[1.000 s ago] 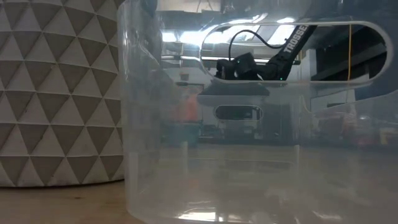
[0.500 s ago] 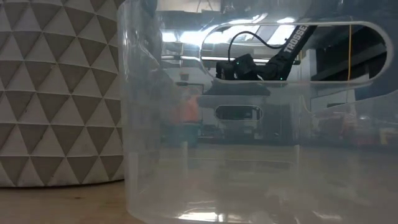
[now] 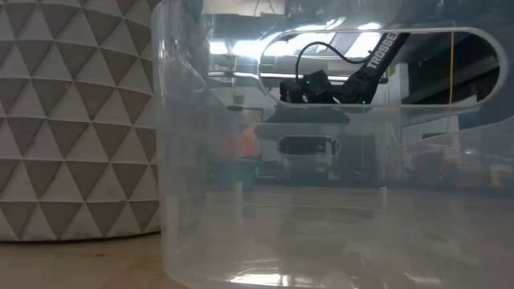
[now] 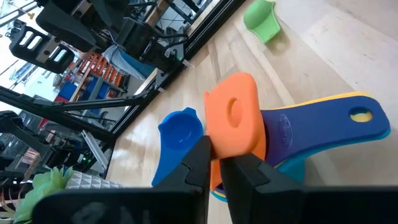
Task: Nest measuring cups in basket
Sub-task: Stack the orange measuring cup on top of the dark blue measuring cup
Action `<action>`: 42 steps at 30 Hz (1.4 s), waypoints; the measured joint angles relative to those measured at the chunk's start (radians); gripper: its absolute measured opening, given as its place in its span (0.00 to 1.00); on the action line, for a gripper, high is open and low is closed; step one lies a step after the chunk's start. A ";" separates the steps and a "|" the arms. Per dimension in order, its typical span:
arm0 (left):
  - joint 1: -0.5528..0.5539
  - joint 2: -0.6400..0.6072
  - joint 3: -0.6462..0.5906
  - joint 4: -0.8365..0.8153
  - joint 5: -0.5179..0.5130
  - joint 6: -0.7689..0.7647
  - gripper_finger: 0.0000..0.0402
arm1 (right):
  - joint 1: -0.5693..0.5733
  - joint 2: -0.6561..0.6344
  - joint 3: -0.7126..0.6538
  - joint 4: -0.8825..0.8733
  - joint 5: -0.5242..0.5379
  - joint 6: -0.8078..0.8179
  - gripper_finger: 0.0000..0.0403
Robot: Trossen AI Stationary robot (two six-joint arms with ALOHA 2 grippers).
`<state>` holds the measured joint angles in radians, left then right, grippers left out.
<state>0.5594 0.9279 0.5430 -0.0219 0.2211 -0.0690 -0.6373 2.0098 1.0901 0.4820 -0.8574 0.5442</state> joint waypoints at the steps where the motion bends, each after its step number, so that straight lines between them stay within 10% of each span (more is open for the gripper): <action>1: 0.000 0.000 0.000 0.000 0.000 0.000 0.21 | 0.000 0.000 0.000 0.000 0.000 0.000 0.09; 42: 0.000 0.000 0.000 0.000 0.000 0.000 0.21 | -0.033 0.000 0.000 0.058 0.064 -0.032 0.27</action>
<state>0.5594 0.9279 0.5430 -0.0219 0.2211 -0.0689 -0.6703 2.0098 1.0904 0.5404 -0.7937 0.5124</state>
